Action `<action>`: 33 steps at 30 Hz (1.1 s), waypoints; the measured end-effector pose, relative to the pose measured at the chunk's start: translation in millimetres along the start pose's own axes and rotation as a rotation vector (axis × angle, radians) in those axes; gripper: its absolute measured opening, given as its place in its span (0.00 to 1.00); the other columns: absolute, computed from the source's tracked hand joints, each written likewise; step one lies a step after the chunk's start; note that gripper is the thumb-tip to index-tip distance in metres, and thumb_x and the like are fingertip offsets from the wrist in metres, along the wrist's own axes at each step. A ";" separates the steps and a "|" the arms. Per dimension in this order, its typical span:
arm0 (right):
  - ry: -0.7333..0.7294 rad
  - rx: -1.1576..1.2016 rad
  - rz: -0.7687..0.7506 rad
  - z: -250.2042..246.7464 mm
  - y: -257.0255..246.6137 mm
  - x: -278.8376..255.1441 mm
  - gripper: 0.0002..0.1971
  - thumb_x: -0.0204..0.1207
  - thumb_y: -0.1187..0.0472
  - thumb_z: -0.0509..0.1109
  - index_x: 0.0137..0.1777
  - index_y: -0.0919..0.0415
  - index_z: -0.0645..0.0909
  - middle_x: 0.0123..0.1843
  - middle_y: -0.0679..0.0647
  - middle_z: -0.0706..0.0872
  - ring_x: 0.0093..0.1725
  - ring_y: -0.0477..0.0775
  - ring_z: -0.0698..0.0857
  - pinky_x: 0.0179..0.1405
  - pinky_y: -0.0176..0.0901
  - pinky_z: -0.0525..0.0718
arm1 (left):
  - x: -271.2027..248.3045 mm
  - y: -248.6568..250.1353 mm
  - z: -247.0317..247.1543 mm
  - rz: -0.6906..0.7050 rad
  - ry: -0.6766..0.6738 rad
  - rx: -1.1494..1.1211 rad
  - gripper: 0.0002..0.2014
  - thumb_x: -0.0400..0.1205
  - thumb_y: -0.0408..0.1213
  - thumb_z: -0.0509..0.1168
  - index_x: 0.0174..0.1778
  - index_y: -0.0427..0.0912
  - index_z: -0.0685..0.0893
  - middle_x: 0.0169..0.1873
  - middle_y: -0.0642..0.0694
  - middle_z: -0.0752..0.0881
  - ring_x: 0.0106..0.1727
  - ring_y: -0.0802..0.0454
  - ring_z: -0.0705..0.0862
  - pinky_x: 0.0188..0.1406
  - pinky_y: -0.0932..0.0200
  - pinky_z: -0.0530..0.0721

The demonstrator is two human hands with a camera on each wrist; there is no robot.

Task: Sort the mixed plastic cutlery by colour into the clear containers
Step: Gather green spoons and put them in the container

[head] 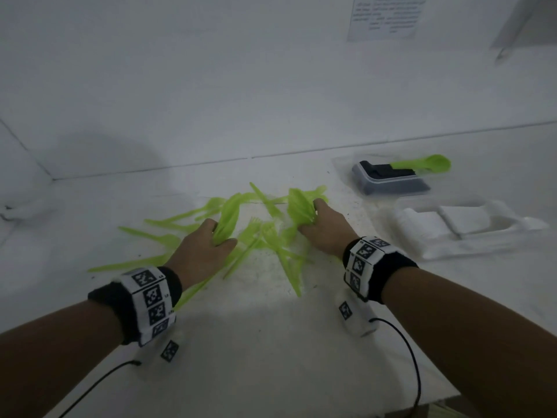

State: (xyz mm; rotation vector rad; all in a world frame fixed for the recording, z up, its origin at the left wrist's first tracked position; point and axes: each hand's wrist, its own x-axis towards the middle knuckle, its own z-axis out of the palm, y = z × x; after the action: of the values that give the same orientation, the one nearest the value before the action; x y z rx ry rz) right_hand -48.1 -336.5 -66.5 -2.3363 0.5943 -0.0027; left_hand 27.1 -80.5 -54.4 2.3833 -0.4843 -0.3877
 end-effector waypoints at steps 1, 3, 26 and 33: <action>0.022 0.037 -0.002 -0.4 -2.5 2.2 0.21 0.82 0.50 0.71 0.68 0.58 0.69 0.53 0.56 0.82 0.53 0.62 0.81 0.45 0.49 0.76 | -0.7 -4.2 -2.6 -0.002 -0.003 0.031 0.16 0.86 0.54 0.67 0.59 0.48 0.73 0.47 0.51 0.82 0.46 0.50 0.81 0.40 0.54 0.76; 0.049 0.097 -0.018 0.1 -4.9 6.4 0.24 0.81 0.45 0.71 0.70 0.57 0.72 0.58 0.56 0.84 0.59 0.62 0.82 0.50 0.49 0.77 | -3.1 -12.3 -7.1 0.014 -0.013 0.095 0.18 0.85 0.55 0.68 0.54 0.45 0.75 0.43 0.50 0.80 0.42 0.52 0.78 0.37 0.55 0.73; -0.003 0.625 -0.027 5.9 -14.9 -8.2 0.24 0.79 0.38 0.74 0.49 0.62 0.85 0.29 0.50 0.78 0.24 0.43 0.75 0.34 0.41 0.75 | -2.5 17.7 -0.4 0.023 -0.126 -0.148 0.10 0.89 0.46 0.61 0.63 0.53 0.70 0.41 0.56 0.75 0.38 0.57 0.73 0.38 0.56 0.70; -0.022 0.523 -0.058 26.6 -30.8 -4.4 0.10 0.82 0.51 0.70 0.47 0.58 0.84 0.39 0.50 0.86 0.38 0.50 0.85 0.42 0.51 0.85 | 5.3 -6.2 -13.9 -0.085 -0.084 -0.227 0.25 0.88 0.44 0.67 0.80 0.41 0.71 0.42 0.51 0.93 0.34 0.57 0.80 0.34 0.56 0.75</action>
State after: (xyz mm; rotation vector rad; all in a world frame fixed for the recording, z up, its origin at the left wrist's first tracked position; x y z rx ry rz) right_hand -34.7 -297.7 -65.6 -1.8409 0.4493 -0.1428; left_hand 38.8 -70.8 -49.0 2.1788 -0.3574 -0.5526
